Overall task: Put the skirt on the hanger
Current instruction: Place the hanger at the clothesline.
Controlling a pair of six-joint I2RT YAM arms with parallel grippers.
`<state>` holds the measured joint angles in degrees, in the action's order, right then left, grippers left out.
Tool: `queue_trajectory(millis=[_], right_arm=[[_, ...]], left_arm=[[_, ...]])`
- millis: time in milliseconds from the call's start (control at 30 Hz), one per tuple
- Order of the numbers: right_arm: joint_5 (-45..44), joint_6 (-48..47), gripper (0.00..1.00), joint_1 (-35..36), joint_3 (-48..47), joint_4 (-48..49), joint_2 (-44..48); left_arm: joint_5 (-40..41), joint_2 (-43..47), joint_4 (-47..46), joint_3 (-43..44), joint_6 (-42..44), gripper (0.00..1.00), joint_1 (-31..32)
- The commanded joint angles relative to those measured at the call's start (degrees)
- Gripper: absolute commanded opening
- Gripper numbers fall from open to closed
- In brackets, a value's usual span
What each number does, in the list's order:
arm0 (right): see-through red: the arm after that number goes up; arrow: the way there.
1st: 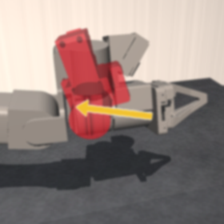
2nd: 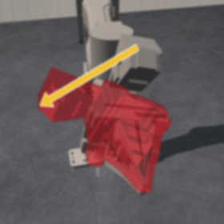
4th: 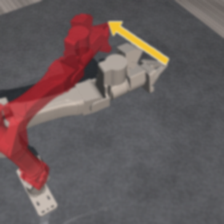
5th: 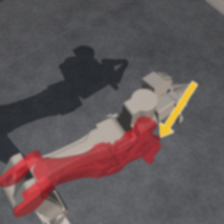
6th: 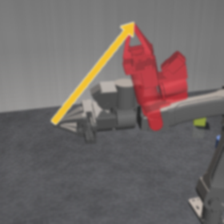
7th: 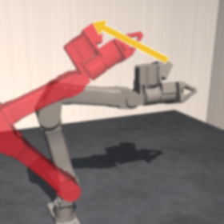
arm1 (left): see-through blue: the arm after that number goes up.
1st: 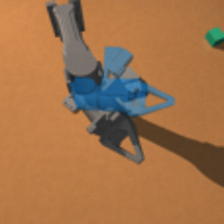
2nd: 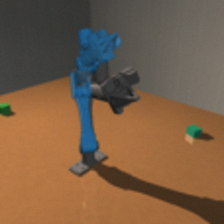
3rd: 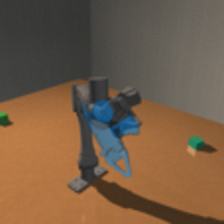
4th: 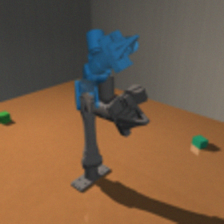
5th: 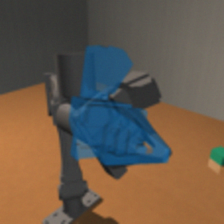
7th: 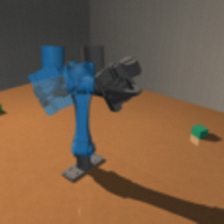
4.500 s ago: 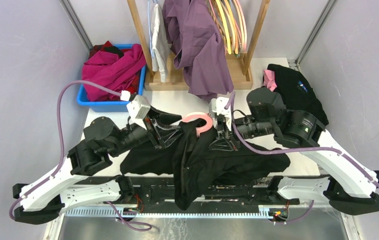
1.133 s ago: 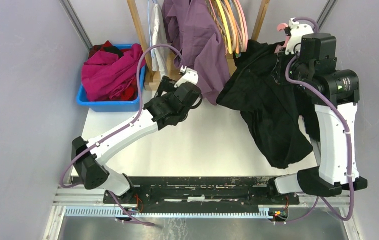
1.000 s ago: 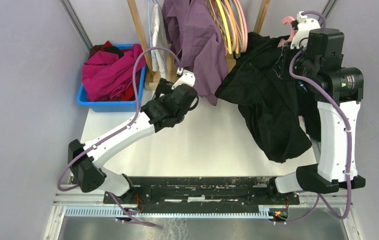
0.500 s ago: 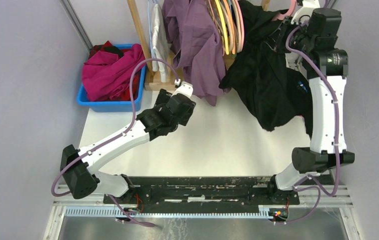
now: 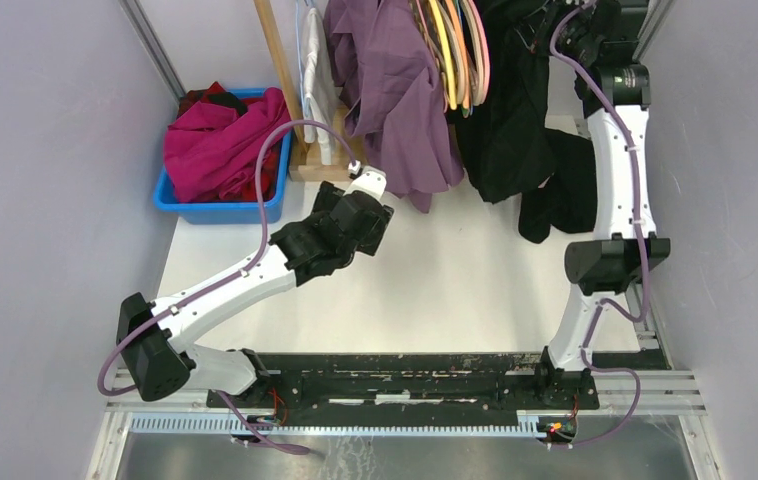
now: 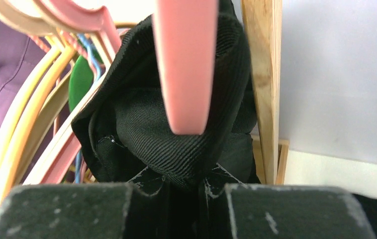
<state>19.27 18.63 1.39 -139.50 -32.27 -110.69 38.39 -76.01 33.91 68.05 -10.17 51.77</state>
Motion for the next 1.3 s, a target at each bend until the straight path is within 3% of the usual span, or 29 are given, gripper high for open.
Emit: queue_trajectory(millis=[0, 467, 1267], right_arm=[[1.8, 2.0, 0.01, 0.7, -7.5, 12.5, -3.3], [-3.8, -2.1, 0.01, 7.7, -16.6, 18.3, -11.9], [-10.0, 2.9, 0.01, 7.2, -19.6, 29.7, -23.6]], left_arm=[[-0.1, 0.1, -2.1, 0.6, -2.8, 0.99, 0.7], [0.2, -1.2, -0.2, 1.2, -3.4, 0.99, 1.9], [1.2, -5.1, 1.7, 3.1, -5.6, 0.99, 5.5]])
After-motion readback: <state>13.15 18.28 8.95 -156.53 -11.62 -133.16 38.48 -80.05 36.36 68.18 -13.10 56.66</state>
